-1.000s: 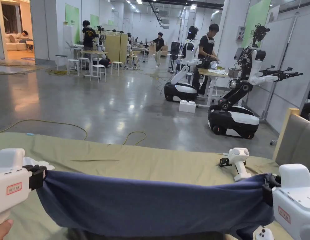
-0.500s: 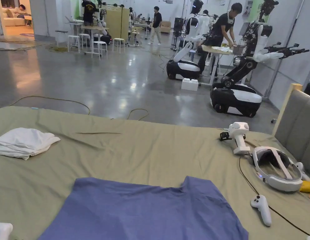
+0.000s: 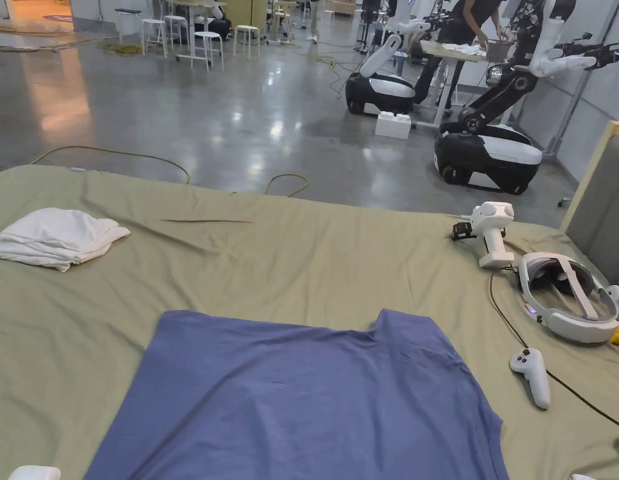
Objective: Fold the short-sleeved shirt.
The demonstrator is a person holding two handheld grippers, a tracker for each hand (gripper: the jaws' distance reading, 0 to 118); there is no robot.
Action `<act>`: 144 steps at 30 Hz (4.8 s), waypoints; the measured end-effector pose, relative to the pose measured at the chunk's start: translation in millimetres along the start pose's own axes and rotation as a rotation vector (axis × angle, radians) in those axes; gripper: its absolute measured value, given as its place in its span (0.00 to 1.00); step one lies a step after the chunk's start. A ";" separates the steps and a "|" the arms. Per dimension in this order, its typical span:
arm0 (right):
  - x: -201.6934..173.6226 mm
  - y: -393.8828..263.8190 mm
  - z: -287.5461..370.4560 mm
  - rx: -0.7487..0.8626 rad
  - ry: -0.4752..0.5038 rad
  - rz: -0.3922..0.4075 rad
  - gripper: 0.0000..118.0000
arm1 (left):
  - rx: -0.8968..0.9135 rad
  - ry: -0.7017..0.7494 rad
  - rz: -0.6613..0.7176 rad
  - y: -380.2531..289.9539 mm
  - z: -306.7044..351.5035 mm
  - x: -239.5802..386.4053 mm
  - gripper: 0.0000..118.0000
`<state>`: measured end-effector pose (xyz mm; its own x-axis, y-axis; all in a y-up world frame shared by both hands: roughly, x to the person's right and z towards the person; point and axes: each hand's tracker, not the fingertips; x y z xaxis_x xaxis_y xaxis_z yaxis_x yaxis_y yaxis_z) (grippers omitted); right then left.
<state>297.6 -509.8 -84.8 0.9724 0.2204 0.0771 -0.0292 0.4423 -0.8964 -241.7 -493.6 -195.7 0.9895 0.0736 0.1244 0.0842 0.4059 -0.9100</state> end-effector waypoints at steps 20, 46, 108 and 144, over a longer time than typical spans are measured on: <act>-39.2 139.0 110.7 0.876 0.057 -0.253 0.54 | 0.758 0.002 -0.042 96.4 95.5 67.6 0.42; -60.0 157.9 99.5 0.925 -0.003 -0.207 0.00 | 0.440 0.012 0.034 73.3 57.8 9.5 0.00; 25.8 1.1 -12.8 -0.040 0.134 -0.136 0.45 | -0.018 0.026 0.114 5.2 1.5 4.1 0.06; 47.1 194.8 -45.7 0.206 0.072 -0.152 0.03 | 0.155 -0.067 0.160 180.9 -43.6 -3.2 0.06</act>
<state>348.3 -453.0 -275.7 0.9829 0.0788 0.1666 0.0794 0.6346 -0.7687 -224.5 -460.2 -378.0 0.9783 0.2068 0.0141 -0.0974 0.5189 -0.8493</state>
